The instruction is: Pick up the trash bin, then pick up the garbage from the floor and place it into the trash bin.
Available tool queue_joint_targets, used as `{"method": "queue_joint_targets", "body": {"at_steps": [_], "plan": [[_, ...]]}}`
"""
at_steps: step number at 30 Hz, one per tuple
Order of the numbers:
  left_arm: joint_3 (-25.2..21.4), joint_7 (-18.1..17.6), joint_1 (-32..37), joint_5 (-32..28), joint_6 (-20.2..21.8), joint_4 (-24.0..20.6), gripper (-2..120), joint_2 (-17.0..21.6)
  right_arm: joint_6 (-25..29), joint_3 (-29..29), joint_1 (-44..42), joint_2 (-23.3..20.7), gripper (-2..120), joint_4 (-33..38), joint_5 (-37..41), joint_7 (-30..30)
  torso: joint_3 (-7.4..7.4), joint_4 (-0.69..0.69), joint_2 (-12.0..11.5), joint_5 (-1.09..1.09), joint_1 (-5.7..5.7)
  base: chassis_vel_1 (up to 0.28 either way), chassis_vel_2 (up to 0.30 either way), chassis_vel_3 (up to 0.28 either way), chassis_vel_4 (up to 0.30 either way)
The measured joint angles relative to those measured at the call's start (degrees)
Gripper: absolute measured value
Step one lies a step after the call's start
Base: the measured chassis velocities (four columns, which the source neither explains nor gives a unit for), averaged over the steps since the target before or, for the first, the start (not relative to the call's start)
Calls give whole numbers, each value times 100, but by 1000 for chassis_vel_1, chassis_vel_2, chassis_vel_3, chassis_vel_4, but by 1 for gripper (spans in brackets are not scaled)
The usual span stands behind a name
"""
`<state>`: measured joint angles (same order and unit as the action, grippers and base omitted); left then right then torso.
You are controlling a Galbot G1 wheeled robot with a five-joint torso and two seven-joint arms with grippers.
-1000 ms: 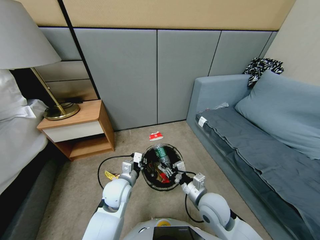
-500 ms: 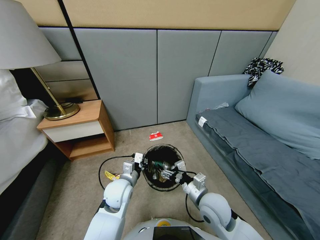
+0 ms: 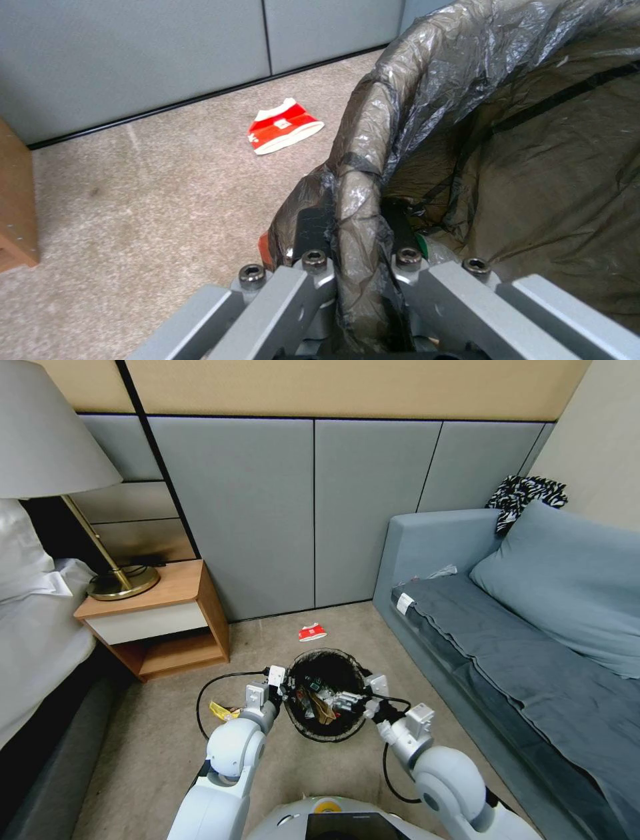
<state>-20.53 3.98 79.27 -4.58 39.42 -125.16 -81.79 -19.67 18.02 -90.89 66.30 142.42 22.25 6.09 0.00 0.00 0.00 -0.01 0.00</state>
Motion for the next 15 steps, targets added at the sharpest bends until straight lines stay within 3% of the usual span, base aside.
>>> {"method": "queue_joint_targets", "body": {"at_steps": [8,10,15], "plan": [[-117,46,105,-25,-49,-52,1,76,842,696,-353,791,100,8,-871,221,0,0,0,0,0,0,0,0,0],[-182,55,145,-57,-53,-76,1,101,1119,1096,-415,1058,100,-98,-1064,240,0,1,0,1,0,0,0,0,0],[-235,59,174,-89,-32,-120,1,140,1414,1581,-581,1299,100,-238,-1322,83,0,1,0,0,0,0,0,0,0]]}}
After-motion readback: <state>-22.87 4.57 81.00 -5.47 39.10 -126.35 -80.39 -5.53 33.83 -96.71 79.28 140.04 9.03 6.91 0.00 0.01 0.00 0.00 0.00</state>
